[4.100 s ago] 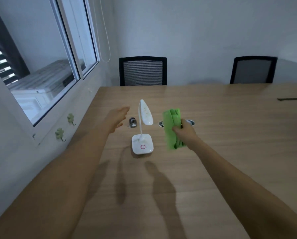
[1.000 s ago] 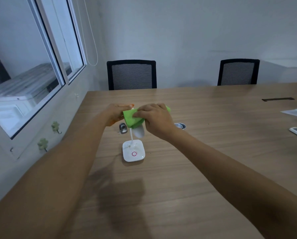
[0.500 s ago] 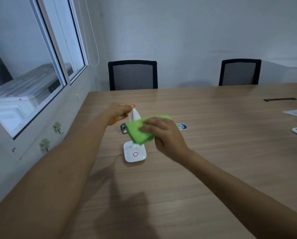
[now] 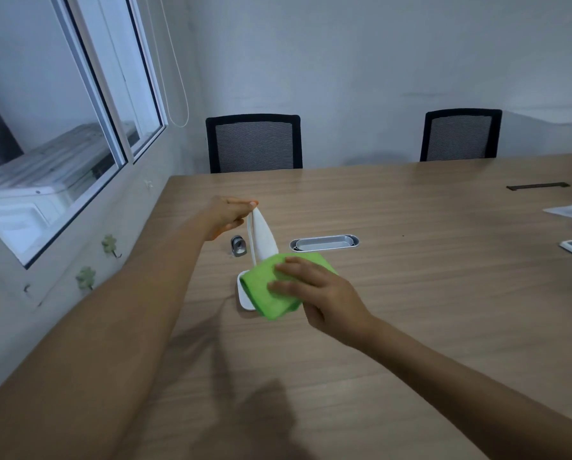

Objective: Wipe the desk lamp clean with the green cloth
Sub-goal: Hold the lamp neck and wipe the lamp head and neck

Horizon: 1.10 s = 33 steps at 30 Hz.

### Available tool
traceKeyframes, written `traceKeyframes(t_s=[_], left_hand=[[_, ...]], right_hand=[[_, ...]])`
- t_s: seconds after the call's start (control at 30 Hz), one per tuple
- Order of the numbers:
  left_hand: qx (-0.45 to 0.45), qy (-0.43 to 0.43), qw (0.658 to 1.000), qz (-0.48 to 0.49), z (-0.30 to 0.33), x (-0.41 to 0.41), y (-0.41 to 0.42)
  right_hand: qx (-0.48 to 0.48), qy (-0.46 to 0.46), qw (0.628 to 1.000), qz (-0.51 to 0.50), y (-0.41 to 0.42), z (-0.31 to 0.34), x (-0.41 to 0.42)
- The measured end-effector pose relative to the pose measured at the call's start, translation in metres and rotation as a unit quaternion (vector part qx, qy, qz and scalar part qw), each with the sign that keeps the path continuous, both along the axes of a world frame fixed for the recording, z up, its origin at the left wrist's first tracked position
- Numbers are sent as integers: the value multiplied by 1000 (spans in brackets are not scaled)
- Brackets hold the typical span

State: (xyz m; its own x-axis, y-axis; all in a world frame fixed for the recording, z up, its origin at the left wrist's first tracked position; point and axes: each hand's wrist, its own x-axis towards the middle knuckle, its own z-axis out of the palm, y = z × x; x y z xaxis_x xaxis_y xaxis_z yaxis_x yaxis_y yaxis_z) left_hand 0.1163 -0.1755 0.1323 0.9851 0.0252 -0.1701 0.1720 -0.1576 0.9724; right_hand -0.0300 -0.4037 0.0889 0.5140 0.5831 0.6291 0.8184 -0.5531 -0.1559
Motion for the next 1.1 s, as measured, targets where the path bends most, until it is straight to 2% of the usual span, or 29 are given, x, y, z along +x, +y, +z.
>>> traceKeyframes(t_s=[0.1, 0.23, 0.3, 0.43, 0.53, 0.73, 0.8, 0.97, 1.1], left_hand=[[-3, 2, 1000, 6, 2, -1, -3], [-9, 1, 1000, 12, 1, 1, -4], [-4, 1, 1000, 17, 0, 1, -5], [5, -5, 1000, 17, -1, 1, -5], [10, -7, 1000, 20, -2, 2, -4], [21, 2, 1000, 16, 0, 3, -2], [21, 2, 1000, 15, 1, 3, -3], [17, -2, 1000, 19, 0, 3, -6], [22, -8, 1000, 20, 2, 1, -9]], right_hand=[[3, -37, 999, 12, -7, 1, -4], [129, 37, 989, -69, 8, 16, 35], [154, 81, 980, -99, 19, 22, 58], [117, 130, 982, -77, 31, 21, 69], [102, 125, 984, -70, 28, 11, 44], [-6, -40, 999, 6, -1, -10, -15], [-6, -59, 998, 10, -3, -6, -12], [109, 21, 990, -86, 18, 22, 44], [80, 77, 989, -99, 27, 28, 69]])
